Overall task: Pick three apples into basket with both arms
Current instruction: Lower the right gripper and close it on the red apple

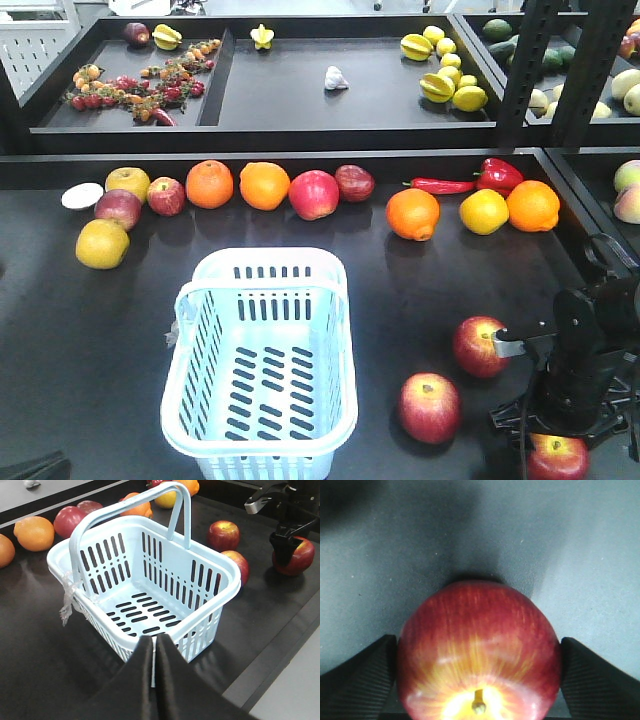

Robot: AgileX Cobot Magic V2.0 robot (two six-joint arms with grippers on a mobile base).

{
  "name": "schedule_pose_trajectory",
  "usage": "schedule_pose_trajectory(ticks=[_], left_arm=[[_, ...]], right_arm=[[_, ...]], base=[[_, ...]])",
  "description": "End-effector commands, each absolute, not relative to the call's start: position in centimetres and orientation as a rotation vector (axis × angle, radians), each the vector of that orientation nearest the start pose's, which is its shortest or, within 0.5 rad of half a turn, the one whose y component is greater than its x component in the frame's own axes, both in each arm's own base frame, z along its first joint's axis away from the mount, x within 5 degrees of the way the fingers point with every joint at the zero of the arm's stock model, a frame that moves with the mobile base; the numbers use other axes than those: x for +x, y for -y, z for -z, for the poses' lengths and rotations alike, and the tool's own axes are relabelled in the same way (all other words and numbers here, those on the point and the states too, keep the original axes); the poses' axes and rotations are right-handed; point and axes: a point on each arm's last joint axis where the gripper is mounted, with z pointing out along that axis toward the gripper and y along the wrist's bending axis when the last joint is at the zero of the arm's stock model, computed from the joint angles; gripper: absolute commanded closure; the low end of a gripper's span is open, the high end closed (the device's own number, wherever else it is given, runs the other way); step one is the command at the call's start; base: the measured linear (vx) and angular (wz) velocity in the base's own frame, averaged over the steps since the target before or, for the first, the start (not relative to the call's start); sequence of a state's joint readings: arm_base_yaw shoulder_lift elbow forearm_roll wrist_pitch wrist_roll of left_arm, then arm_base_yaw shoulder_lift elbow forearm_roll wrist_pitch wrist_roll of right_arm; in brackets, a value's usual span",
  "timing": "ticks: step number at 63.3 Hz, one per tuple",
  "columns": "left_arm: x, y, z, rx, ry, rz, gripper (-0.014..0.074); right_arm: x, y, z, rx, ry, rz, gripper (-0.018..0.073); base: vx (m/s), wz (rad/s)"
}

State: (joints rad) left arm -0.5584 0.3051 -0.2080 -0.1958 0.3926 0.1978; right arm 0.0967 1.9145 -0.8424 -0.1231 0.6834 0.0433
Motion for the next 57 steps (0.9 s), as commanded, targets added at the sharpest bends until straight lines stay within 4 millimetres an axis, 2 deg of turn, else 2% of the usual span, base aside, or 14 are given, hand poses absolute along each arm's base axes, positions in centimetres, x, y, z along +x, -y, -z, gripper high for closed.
schedule_pose_trajectory(ticks=[1, 19, 33, 44, 57], left_arm=[[6.5, 4.8, -24.4, 0.561, -1.817, 0.453, 0.0602], [6.5, 4.8, -24.4, 0.561, -1.817, 0.453, 0.0602], [6.5, 4.8, -24.4, 0.561, -1.817, 0.453, 0.0602], [6.5, 4.8, -24.4, 0.561, -1.817, 0.453, 0.0602], [6.5, 4.8, -24.4, 0.561, -1.817, 0.453, 0.0602]], right_arm=[[28.3, -2.2, -9.0, -0.240, -3.175, 0.105, 0.0046], [28.3, -2.2, -9.0, -0.241, -3.177, 0.106, 0.0232], [28.4, -2.2, -9.9, -0.241, -3.149, 0.105, 0.0285], [28.5, -2.2, -12.6, -0.228, -3.058, 0.098, 0.0285], [28.0, -2.2, -16.6, -0.227, -2.935, 0.101, 0.0285]], base=[[0.00, 0.00], [0.00, 0.00], [0.00, 0.00], [0.00, 0.00], [0.00, 0.00]])
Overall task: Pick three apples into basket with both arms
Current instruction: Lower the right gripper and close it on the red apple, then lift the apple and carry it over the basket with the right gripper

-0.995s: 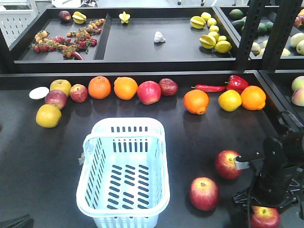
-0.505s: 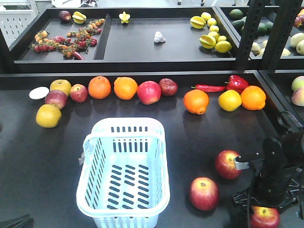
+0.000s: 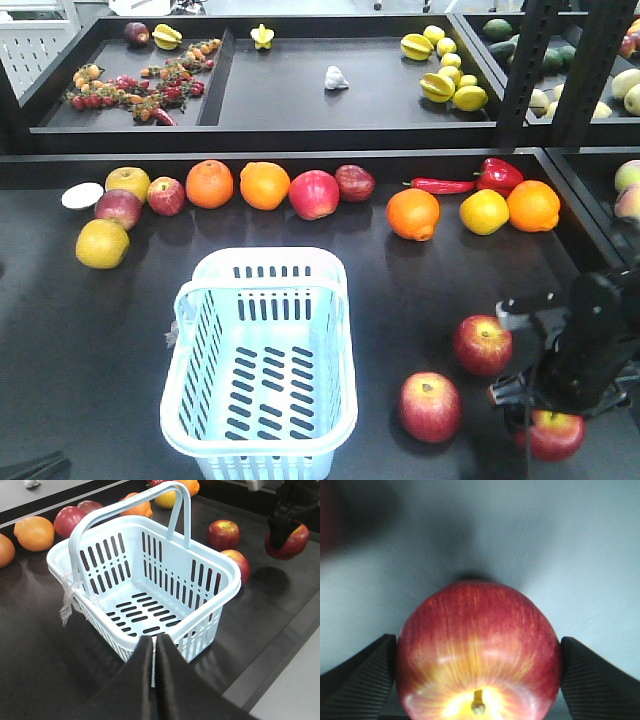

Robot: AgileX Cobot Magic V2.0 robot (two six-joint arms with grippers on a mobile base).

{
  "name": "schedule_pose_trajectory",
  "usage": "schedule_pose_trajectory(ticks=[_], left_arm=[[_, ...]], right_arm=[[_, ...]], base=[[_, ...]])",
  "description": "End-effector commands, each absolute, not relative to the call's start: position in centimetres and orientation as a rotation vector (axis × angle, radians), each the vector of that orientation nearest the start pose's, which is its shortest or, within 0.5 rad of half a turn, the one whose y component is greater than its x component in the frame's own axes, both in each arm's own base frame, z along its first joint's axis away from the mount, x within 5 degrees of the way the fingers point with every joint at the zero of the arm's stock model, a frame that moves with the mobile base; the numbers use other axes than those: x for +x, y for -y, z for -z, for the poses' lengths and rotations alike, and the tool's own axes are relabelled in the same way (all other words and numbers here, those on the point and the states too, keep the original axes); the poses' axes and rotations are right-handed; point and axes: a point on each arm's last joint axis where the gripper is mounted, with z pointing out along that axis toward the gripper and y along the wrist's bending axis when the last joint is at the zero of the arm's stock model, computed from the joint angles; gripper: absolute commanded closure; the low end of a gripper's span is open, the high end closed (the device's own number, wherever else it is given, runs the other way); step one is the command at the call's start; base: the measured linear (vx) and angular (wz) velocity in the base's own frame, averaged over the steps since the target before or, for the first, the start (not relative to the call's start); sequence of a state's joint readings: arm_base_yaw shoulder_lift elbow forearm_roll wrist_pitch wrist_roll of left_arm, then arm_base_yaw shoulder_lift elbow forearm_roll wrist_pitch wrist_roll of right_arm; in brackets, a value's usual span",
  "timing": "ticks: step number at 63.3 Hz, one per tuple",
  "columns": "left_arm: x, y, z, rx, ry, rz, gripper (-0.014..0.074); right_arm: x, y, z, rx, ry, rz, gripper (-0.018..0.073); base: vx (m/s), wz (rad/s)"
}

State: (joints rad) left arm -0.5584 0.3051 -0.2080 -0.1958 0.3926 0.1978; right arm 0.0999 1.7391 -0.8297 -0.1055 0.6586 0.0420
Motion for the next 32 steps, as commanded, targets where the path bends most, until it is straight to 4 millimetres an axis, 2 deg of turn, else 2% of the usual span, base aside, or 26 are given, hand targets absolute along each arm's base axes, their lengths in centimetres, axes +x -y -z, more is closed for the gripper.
schedule_pose_trajectory(ticks=[1, 21, 25, 32], left_arm=[[6.5, 4.8, -24.4, 0.561, -1.817, 0.453, 0.0602], [6.5, 4.8, -24.4, 0.561, -1.817, 0.453, 0.0602], [6.5, 4.8, -24.4, 0.561, -1.817, 0.453, 0.0602], [6.5, 4.8, -24.4, 0.561, -1.817, 0.453, 0.0602]], right_arm=[[28.0, -2.2, -16.7, -0.227, -2.931, 0.101, 0.0285], [26.0, -2.2, -23.2, -0.222, -2.714, 0.086, 0.0285], [25.5, -2.8, -24.3, -0.293, -2.660, 0.081, 0.0285], [24.4, -5.2, -26.2, -0.487, -2.528, 0.059, 0.0285]], base=[[0.00, 0.00], [0.00, 0.00], [0.00, 0.00], [0.00, 0.00]])
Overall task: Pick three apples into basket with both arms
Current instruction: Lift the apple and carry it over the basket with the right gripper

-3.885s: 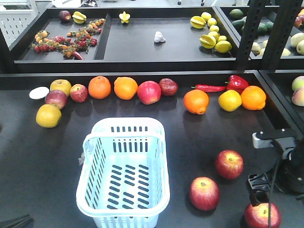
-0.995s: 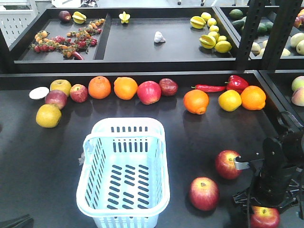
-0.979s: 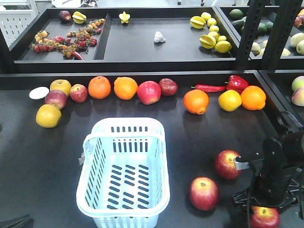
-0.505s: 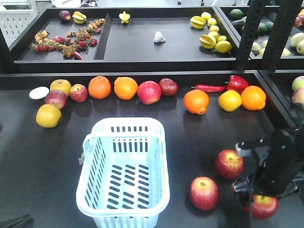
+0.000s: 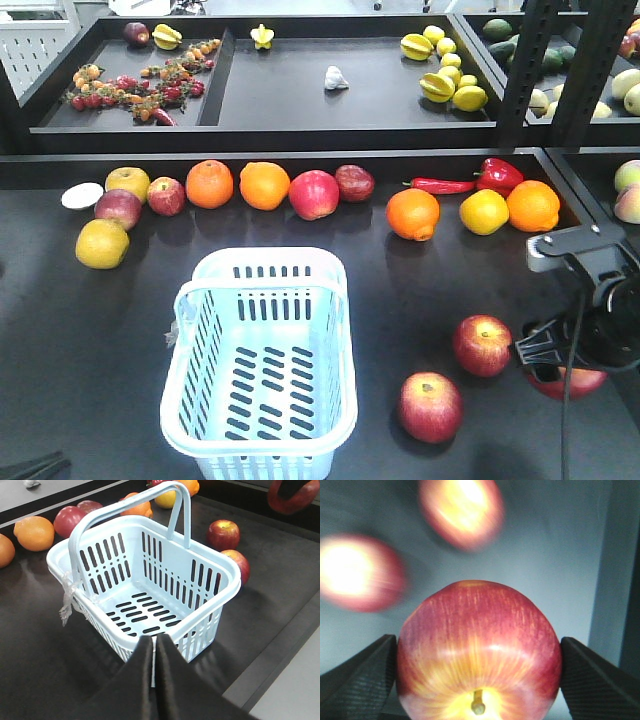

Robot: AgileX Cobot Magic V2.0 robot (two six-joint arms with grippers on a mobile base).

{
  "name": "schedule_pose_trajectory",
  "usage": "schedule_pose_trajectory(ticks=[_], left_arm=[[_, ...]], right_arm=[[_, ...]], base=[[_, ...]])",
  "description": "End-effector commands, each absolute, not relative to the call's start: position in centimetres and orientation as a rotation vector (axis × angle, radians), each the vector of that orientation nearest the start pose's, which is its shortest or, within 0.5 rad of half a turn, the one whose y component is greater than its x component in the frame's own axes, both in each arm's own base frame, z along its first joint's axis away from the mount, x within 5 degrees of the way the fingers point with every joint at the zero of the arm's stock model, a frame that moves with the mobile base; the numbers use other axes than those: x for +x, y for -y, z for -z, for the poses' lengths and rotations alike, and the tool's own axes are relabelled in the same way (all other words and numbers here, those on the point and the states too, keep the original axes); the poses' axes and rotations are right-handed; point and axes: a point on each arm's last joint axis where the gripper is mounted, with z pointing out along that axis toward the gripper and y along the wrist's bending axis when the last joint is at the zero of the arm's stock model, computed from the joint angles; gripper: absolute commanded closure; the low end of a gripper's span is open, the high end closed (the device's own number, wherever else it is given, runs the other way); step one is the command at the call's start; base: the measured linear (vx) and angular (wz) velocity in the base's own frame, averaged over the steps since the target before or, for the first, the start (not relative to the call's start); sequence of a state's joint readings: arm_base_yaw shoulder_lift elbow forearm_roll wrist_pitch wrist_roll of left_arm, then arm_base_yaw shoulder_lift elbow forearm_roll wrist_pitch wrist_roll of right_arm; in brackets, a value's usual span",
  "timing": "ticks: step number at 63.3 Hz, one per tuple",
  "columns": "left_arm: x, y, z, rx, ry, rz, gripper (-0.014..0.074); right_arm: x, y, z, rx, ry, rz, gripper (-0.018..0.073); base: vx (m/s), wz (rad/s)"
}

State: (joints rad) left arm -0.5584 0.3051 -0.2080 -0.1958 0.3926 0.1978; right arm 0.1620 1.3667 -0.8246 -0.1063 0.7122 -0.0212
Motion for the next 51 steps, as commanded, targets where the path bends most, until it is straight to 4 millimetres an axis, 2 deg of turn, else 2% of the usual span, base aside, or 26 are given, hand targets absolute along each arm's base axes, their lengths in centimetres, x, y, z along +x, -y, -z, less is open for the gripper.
schedule_pose_trajectory(ticks=[1, 7, 15, 27, 38, 45, 51], left_arm=[[6.5, 4.8, -24.4, 0.561, -1.817, 0.453, 0.0602], [6.5, 4.8, -24.4, 0.561, -1.817, 0.453, 0.0602], [6.5, 4.8, -24.4, 0.561, -1.817, 0.453, 0.0602], [6.5, 4.8, -24.4, 0.561, -1.817, 0.453, 0.0602], [6.5, 4.8, -24.4, 0.561, -1.817, 0.453, 0.0602], [6.5, 4.8, -24.4, 0.561, -1.817, 0.453, 0.0602], [6.5, 4.8, -24.4, 0.561, -1.817, 0.453, 0.0602]], right_arm=[[24.3, -5.6, -26.4, -0.513, -2.509, 0.054, 0.0284], [23.2, -8.5, -27.8, -0.645, -2.388, -0.017, 0.0283], [21.9, -11.7, -29.9, -0.743, -2.311, -0.132, 0.0283], [19.9, -15.7, -32.4, -0.905, -2.208, -0.246, 0.0284], [18.9, -18.5, -33.2, -0.966, -2.031, -0.349, 0.0284], [19.4, -19.9, -33.1, -0.904, -1.984, -0.442, 0.0284], [20.2, -20.8, -32.0, -0.868, -2.013, -0.486, 0.0284]], base=[[0.00, 0.00], [0.00, 0.00], [0.00, 0.00], [0.00, 0.00], [0.00, 0.00], [0.00, 0.00], [0.00, 0.00]])
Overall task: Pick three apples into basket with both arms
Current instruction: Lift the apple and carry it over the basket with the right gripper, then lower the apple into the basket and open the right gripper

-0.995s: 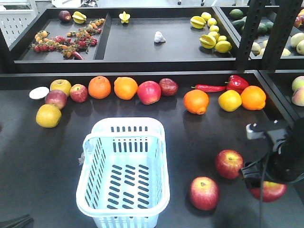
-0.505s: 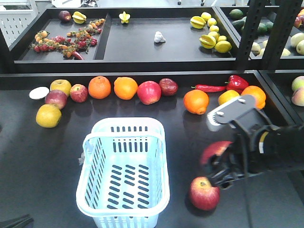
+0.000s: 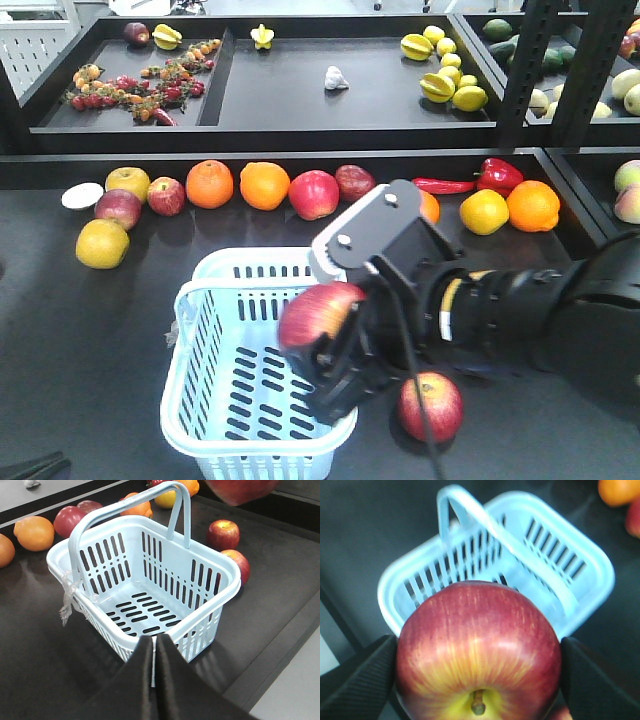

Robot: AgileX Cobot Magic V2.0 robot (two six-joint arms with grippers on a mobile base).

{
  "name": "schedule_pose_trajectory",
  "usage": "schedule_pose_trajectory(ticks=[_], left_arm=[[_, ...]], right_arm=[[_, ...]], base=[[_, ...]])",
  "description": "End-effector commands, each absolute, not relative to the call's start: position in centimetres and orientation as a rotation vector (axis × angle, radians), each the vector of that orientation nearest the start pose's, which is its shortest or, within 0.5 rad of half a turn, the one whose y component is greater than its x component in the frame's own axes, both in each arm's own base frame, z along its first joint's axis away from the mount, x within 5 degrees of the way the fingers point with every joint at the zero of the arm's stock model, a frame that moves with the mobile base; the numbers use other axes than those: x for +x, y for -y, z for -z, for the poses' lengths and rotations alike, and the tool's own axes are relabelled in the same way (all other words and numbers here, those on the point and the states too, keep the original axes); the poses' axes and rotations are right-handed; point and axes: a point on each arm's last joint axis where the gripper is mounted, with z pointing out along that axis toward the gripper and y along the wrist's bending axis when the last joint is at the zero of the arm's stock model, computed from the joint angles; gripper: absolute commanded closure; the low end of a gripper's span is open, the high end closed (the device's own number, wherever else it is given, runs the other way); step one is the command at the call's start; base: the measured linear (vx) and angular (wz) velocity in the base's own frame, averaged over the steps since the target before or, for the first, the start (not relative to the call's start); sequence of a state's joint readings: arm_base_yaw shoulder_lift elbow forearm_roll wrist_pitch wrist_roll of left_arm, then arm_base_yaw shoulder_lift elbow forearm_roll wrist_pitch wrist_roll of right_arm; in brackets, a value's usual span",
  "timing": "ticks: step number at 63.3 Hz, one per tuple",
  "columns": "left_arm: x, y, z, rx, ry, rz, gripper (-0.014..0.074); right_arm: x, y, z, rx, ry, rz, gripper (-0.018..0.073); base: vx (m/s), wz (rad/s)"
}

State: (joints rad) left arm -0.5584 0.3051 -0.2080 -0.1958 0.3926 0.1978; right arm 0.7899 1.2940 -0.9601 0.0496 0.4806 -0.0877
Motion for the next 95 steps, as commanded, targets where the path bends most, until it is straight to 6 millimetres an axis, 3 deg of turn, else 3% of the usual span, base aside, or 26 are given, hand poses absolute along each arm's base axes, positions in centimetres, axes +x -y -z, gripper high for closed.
schedule_pose_trajectory(ticks=[1, 19, 31, 47, 69, 79, 95], left_arm=[[6.5, 4.8, -24.4, 0.561, -1.817, 0.453, 0.0602], [6.5, 4.8, -24.4, 0.561, -1.817, 0.453, 0.0602], [6.5, 4.8, -24.4, 0.561, -1.817, 0.453, 0.0602], [6.5, 4.8, -24.4, 0.561, -1.817, 0.453, 0.0602], [6.5, 4.8, -24.4, 0.561, -1.817, 0.453, 0.0602], [6.5, 4.8, -24.4, 0.561, -1.817, 0.453, 0.0602], [6.5, 4.8, -24.4, 0.561, -1.817, 0.453, 0.0602]], right_arm=[[20.4, -21.1, -31.7, -0.867, -2.025, -0.488, 0.0284], [22.7, -23.4, -27.5, -0.857, -2.106, -0.484, 0.0249], [23.3, -24.0, -25.9, -0.868, -2.143, -0.470, 0.0116], [23.4, -24.1, -25.5, -0.873, -2.154, -0.464, -0.0070], [23.4, -24.0, -25.4, -0.874, -2.160, -0.463, -0.0071], [22.9, -23.7, -26.8, -0.841, -2.133, -0.496, -0.0052], [20.2, -21.1, -32.3, -0.795, -2.027, -0.562, 0.0005]], base=[[0.00, 0.00], [0.00, 0.00], [0.00, 0.00], [0.00, 0.00], [0.00, 0.00], [0.00, 0.00], [0.00, 0.00]])
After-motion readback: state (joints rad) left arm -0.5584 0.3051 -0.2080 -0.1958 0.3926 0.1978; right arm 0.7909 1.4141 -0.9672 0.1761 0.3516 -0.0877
